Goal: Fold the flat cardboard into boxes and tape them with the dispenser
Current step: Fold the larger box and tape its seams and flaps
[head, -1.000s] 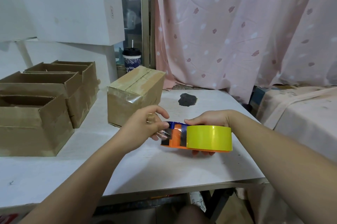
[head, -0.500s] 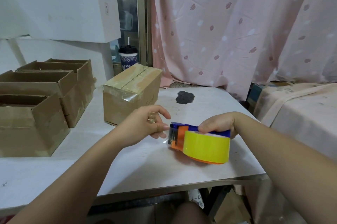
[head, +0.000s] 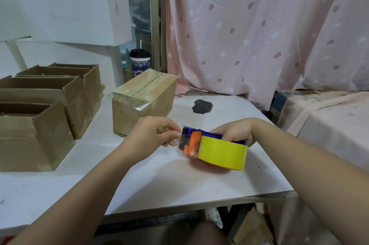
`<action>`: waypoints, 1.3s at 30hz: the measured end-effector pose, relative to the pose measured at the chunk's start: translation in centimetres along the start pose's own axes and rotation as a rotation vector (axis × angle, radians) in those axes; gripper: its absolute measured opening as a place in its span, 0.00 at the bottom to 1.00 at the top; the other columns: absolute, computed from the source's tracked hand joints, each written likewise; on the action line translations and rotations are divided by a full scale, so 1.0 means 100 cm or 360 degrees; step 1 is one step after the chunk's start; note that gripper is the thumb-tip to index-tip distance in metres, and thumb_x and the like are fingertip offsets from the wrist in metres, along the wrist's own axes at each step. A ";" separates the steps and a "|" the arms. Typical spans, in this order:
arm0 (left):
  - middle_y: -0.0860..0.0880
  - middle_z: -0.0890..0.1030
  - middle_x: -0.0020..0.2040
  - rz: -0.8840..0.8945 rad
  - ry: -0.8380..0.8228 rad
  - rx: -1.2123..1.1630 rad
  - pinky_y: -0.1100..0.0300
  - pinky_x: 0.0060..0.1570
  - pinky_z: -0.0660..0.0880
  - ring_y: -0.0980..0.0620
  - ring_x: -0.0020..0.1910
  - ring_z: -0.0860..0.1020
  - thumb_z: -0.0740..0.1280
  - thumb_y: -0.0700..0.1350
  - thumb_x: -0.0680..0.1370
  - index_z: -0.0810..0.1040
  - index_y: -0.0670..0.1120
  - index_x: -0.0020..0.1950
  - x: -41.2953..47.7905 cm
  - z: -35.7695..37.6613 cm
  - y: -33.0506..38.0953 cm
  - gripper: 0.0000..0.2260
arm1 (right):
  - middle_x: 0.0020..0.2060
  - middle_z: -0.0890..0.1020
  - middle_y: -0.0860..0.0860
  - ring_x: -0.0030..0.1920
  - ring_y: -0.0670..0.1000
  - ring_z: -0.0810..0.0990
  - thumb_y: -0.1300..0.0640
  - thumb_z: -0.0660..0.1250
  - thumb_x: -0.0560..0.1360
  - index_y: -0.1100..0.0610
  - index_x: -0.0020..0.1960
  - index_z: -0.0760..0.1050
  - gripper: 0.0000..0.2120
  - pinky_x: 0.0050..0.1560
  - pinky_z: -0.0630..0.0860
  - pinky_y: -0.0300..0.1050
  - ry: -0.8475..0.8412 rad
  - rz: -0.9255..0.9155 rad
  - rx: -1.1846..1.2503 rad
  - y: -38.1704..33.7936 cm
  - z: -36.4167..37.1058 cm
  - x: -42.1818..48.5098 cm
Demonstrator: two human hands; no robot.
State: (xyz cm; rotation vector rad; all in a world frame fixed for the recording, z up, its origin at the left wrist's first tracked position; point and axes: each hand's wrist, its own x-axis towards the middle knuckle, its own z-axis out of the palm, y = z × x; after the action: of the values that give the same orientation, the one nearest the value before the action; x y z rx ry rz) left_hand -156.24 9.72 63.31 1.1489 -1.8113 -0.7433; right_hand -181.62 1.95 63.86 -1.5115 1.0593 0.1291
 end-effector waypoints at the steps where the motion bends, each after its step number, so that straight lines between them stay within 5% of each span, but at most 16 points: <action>1: 0.54 0.82 0.32 0.0092 0.0069 0.0100 0.70 0.34 0.75 0.58 0.32 0.81 0.73 0.40 0.72 0.81 0.53 0.37 -0.002 0.001 -0.001 0.08 | 0.50 0.81 0.55 0.44 0.52 0.83 0.63 0.65 0.67 0.53 0.59 0.73 0.21 0.42 0.80 0.45 0.0016 -0.0008 -0.0027 -0.001 -0.001 -0.001; 5: 0.58 0.80 0.35 0.0422 0.0153 0.0375 0.72 0.38 0.70 0.61 0.38 0.77 0.74 0.41 0.71 0.80 0.54 0.36 -0.005 0.007 -0.007 0.08 | 0.48 0.82 0.54 0.44 0.53 0.82 0.68 0.66 0.64 0.55 0.59 0.73 0.24 0.39 0.78 0.43 0.0186 -0.0087 -0.0222 -0.008 -0.004 -0.004; 12: 0.59 0.78 0.36 0.0494 0.0053 0.0670 0.66 0.37 0.71 0.60 0.38 0.76 0.71 0.47 0.74 0.82 0.50 0.40 -0.008 0.022 -0.027 0.04 | 0.34 0.79 0.43 0.36 0.44 0.77 0.69 0.67 0.69 0.52 0.50 0.76 0.16 0.34 0.72 0.33 0.0680 -0.0176 -0.0821 -0.010 -0.001 0.002; 15: 0.49 0.77 0.33 0.1021 0.0037 0.1234 0.61 0.22 0.70 0.49 0.28 0.74 0.70 0.46 0.74 0.80 0.44 0.40 -0.014 0.027 -0.038 0.06 | 0.34 0.76 0.42 0.35 0.43 0.74 0.68 0.63 0.70 0.50 0.50 0.75 0.15 0.33 0.69 0.30 0.0771 -0.0211 -0.1052 -0.015 0.001 0.006; 17: 0.47 0.75 0.32 0.1255 -0.0015 0.1295 0.61 0.20 0.68 0.47 0.26 0.72 0.74 0.42 0.71 0.76 0.44 0.42 -0.013 0.024 -0.045 0.07 | 0.42 0.80 0.46 0.42 0.47 0.77 0.66 0.63 0.72 0.50 0.54 0.75 0.15 0.41 0.74 0.36 0.0739 -0.0137 -0.1185 -0.019 0.001 0.007; 20: 0.49 0.79 0.38 0.0796 -0.0043 0.1133 0.60 0.29 0.73 0.49 0.34 0.77 0.66 0.47 0.77 0.78 0.45 0.46 -0.011 0.028 -0.042 0.06 | 0.51 0.79 0.50 0.51 0.54 0.77 0.61 0.66 0.73 0.50 0.57 0.72 0.15 0.53 0.78 0.50 0.0716 0.0072 -0.1362 -0.021 0.001 0.011; 23: 0.56 0.81 0.40 0.0280 0.0012 0.0581 0.68 0.41 0.70 0.58 0.41 0.77 0.68 0.45 0.76 0.81 0.49 0.42 -0.008 0.031 -0.043 0.04 | 0.49 0.75 0.51 0.48 0.55 0.75 0.57 0.68 0.73 0.51 0.59 0.66 0.18 0.47 0.77 0.50 0.0763 0.0247 -0.1452 -0.020 0.000 0.015; 29: 0.50 0.79 0.28 -0.0060 -0.0029 0.0062 0.69 0.32 0.72 0.57 0.26 0.76 0.72 0.43 0.74 0.81 0.58 0.34 -0.011 0.025 -0.047 0.11 | 0.38 0.71 0.50 0.41 0.57 0.71 0.58 0.61 0.73 0.52 0.63 0.61 0.20 0.47 0.61 0.50 0.1214 0.0333 -0.2191 -0.017 0.009 0.024; 34: 0.55 0.84 0.40 -0.0102 -0.0162 0.0084 0.72 0.41 0.74 0.59 0.41 0.81 0.73 0.46 0.72 0.84 0.53 0.41 -0.007 0.023 -0.049 0.02 | 0.50 0.77 0.53 0.50 0.57 0.77 0.60 0.58 0.75 0.51 0.66 0.62 0.21 0.47 0.61 0.49 0.1400 0.0311 -0.2091 -0.013 0.012 0.029; 39: 0.59 0.83 0.42 -0.0196 -0.0245 0.0214 0.75 0.42 0.72 0.64 0.43 0.79 0.74 0.45 0.72 0.83 0.55 0.44 -0.006 0.021 -0.050 0.05 | 0.52 0.77 0.53 0.52 0.57 0.76 0.58 0.61 0.74 0.50 0.65 0.63 0.20 0.47 0.61 0.51 0.1452 0.0443 -0.2117 -0.012 0.011 0.025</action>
State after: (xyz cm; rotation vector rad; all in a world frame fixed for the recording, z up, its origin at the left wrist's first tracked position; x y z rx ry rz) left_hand -155.90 8.37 58.00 1.3325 -1.9564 -0.8097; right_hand -178.87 1.37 62.90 -2.7154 2.1376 0.4185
